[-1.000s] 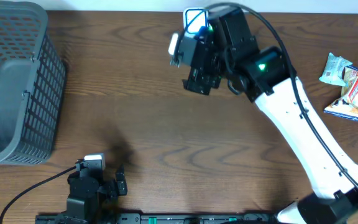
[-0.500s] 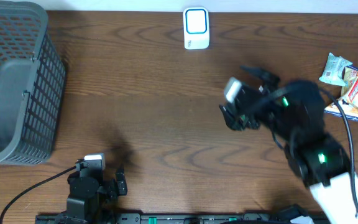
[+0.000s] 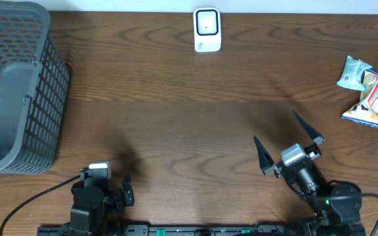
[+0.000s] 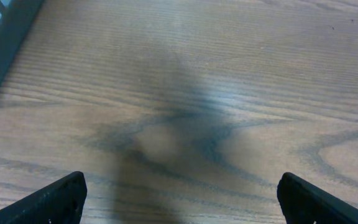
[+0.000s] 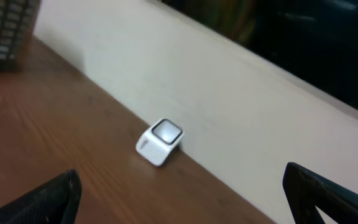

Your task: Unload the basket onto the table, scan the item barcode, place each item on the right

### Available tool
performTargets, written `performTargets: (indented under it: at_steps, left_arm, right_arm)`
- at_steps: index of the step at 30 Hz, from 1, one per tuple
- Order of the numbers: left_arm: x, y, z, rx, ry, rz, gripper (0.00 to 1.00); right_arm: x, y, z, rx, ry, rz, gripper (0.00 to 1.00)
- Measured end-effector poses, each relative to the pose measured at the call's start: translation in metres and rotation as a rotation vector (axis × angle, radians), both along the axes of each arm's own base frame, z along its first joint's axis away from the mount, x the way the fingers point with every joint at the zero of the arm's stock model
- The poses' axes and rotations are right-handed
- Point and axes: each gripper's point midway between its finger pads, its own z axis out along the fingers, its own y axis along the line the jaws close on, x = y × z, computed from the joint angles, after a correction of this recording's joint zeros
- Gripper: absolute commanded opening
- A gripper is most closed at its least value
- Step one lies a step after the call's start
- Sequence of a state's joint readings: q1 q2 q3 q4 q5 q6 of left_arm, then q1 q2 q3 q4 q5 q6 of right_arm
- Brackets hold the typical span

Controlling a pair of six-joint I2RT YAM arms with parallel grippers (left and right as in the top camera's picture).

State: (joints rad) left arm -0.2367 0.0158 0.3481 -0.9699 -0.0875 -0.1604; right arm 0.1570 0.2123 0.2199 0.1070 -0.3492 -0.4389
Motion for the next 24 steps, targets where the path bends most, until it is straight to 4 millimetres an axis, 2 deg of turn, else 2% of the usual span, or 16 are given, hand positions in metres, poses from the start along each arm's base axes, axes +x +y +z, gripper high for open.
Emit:
performTargets:
  at_steps: [8,15,20,24]
  left_arm:
    - [0.000,0.000,0.000,0.000,0.000,0.000,0.98]
    - [0.000,0.000,0.000,0.000,0.000,0.001,0.98]
    - [0.000,0.000,0.000,0.000,0.000,0.000,0.98]
    - [0.000,0.000,0.000,0.000,0.000,0.000,0.98]
  right_arm:
    - [-0.005,-0.021,-0.005,0.084,-0.095,-0.070,0.99]
    - [0.007,-0.048,-0.039,0.106,-0.021,-0.182,0.99]
    - [0.010,-0.049,-0.054,0.086,0.031,-0.196,0.99]
    - [0.011,-0.050,-0.079,0.074,0.136,-0.202,0.99]
